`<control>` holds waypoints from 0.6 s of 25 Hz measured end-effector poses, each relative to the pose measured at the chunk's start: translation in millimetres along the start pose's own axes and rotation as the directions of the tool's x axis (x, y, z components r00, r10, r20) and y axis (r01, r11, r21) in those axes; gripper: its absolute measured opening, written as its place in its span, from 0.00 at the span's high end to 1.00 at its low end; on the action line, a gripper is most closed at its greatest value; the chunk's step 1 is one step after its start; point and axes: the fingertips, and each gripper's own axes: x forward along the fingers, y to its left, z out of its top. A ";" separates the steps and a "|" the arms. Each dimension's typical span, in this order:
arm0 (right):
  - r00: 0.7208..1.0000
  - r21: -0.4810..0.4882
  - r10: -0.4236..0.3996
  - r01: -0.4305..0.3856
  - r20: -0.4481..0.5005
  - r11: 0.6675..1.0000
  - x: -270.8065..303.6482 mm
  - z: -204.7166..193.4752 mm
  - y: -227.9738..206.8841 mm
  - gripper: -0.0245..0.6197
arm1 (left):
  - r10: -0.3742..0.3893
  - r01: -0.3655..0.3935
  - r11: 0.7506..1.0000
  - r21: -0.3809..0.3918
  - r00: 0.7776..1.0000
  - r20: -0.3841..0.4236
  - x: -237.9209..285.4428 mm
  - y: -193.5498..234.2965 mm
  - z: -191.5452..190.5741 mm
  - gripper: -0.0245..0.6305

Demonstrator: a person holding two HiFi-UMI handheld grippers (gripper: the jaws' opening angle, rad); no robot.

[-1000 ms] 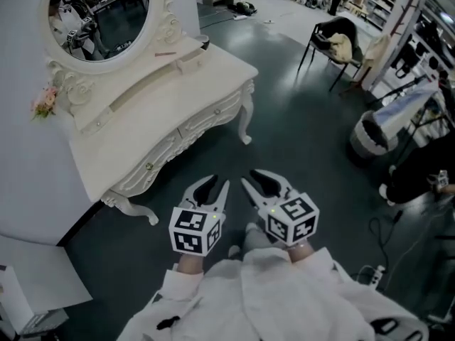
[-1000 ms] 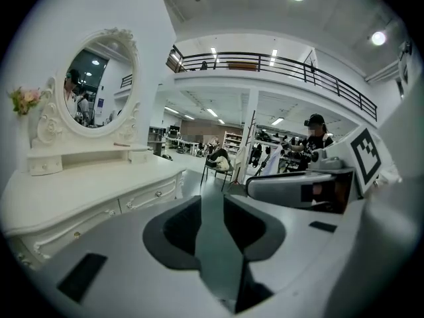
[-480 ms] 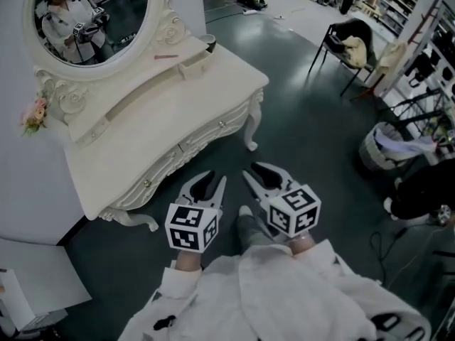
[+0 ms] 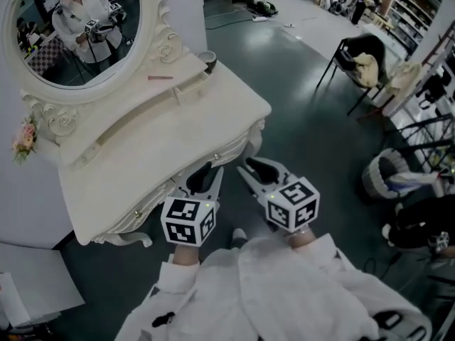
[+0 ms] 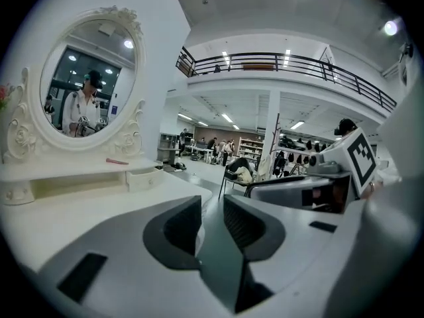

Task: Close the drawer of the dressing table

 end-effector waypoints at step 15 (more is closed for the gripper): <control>0.998 0.038 0.054 -0.052 -0.041 0.998 32.0 1.1 -50.0 0.81 | 0.053 -0.054 0.998 -0.016 0.997 -0.052 56.0 17.1 10.6 0.82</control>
